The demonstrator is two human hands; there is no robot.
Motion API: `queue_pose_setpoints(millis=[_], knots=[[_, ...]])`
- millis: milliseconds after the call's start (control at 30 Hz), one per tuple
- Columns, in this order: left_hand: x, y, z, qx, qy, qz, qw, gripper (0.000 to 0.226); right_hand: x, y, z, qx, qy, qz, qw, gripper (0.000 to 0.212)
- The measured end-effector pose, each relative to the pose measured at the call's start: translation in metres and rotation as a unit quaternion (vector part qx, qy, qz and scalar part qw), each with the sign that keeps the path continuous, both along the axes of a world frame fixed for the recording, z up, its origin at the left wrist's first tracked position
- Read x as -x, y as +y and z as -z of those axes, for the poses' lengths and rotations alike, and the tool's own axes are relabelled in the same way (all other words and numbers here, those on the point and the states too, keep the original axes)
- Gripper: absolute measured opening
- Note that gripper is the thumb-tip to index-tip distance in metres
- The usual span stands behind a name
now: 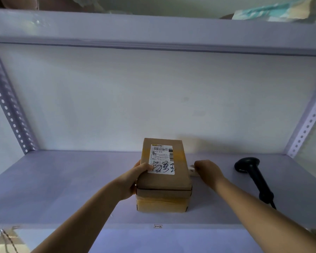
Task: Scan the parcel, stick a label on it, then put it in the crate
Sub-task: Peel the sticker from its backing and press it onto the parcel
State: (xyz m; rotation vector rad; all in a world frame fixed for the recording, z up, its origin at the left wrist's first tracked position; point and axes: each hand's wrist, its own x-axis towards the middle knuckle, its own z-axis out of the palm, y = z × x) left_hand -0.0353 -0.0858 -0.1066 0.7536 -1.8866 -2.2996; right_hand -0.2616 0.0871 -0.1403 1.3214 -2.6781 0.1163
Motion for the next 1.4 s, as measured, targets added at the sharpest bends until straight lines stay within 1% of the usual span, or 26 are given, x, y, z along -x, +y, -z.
queue_pose_setpoints(millis=[67,100,167,233,267,333,400,467,500,567,667,733,800,833,1000,1067,1200,1400], knots=[[-0.001,0.001,-0.001,0.012,-0.015,0.002,1.000,0.057,-0.005,0.004,-0.008,0.123,0.001,0.011,0.992,0.037],[-0.003,0.001,-0.001,0.014,-0.022,0.002,1.000,0.058,-0.008,0.005,-0.016,0.186,0.000,0.020,0.982,0.036],[-0.006,0.004,-0.005,0.027,-0.033,0.007,0.999,0.066,-0.016,0.003,-0.038,0.293,-0.005,0.022,0.956,0.027],[-0.008,0.009,-0.010,0.046,-0.049,-0.019,0.998,0.080,-0.030,-0.001,-0.064,0.342,0.009,0.005,0.940,0.022],[-0.008,0.012,-0.015,0.058,-0.048,-0.052,0.996,0.082,-0.039,-0.003,-0.075,0.357,0.034,-0.015,0.933,0.022],[-0.010,0.020,-0.025,0.104,-0.030,-0.125,0.986,0.076,-0.062,-0.005,-0.092,0.390,0.101,-0.078,0.912,0.021],[-0.014,0.025,-0.039,0.159,0.010,-0.182,0.970,0.056,-0.087,-0.004,-0.101,0.417,0.158,-0.145,0.883,0.023],[-0.023,0.031,-0.056,0.187,0.054,-0.182,0.964,0.026,-0.107,-0.002,-0.101,0.426,0.185,-0.193,0.864,0.017],[-0.028,0.035,-0.064,0.193,0.061,-0.163,0.966,0.019,-0.115,0.000,-0.100,0.427,0.195,-0.206,0.859,0.016],[-0.037,0.042,-0.076,0.179,0.078,-0.110,0.975,0.020,-0.126,0.001,-0.094,0.424,0.211,-0.219,0.853,0.019],[-0.048,0.051,-0.086,0.143,0.099,-0.045,0.984,0.029,-0.138,0.002,-0.087,0.415,0.222,-0.230,0.852,0.016],[-0.051,0.054,-0.087,0.129,0.104,-0.021,0.986,0.039,-0.143,0.002,-0.084,0.409,0.228,-0.232,0.853,0.012],[-0.051,0.056,-0.086,0.120,0.110,-0.023,0.986,0.048,-0.147,0.001,-0.083,0.413,0.230,-0.231,0.851,0.008],[-0.051,0.056,-0.086,0.116,0.113,-0.026,0.986,0.046,-0.148,0.001,-0.083,0.418,0.229,-0.230,0.848,0.009],[-0.054,0.058,-0.086,0.086,0.125,-0.006,0.988,0.020,-0.146,0.001,-0.082,0.436,0.227,-0.219,0.843,0.025],[-0.054,0.059,-0.087,0.086,0.129,-0.001,0.988,0.014,-0.146,0.001,-0.083,0.436,0.229,-0.212,0.844,0.024],[-0.052,0.059,-0.087,0.083,0.127,-0.008,0.988,0.016,-0.145,0.001,-0.085,0.430,0.238,-0.200,0.848,0.013],[-0.048,0.060,-0.086,0.064,0.133,-0.011,0.989,0.011,-0.143,0.000,-0.083,0.418,0.242,-0.192,0.854,0.017]])
